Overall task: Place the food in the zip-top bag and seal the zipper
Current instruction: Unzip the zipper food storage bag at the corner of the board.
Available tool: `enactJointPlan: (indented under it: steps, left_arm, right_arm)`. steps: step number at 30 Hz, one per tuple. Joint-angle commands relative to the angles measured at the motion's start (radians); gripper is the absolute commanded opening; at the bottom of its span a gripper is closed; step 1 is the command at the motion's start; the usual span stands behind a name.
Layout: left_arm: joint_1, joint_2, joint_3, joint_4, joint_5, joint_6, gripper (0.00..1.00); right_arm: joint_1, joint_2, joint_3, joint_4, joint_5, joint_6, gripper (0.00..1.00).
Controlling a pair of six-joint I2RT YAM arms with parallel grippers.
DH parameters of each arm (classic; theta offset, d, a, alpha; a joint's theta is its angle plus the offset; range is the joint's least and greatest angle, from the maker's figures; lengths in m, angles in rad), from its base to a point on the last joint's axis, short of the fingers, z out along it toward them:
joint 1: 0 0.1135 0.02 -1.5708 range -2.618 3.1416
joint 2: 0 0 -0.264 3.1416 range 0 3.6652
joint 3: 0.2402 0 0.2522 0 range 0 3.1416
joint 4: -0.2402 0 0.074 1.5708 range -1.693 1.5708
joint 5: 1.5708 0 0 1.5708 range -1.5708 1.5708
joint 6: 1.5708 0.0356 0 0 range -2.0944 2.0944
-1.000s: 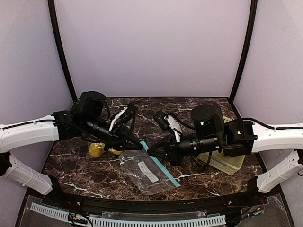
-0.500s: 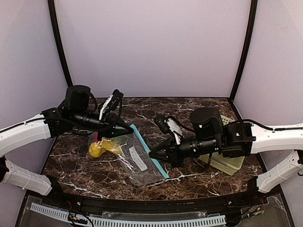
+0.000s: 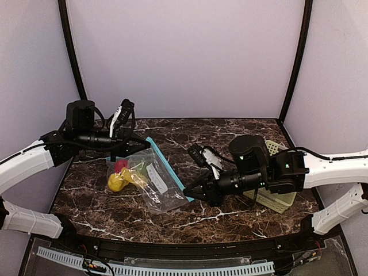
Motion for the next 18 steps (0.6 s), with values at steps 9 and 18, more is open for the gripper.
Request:
enactJointPlan:
  steps: [9,18]
  left_arm:
    - [0.064,-0.027,-0.021,0.086,-0.017,-0.026,0.01]
    - [0.066,0.011,-0.014,0.116,0.111,-0.057,0.01]
  right_arm:
    - [0.003,-0.004,-0.028,-0.073,-0.023,0.012,0.00]
    - [0.004,-0.035,-0.013,-0.095,0.010,0.022,0.37]
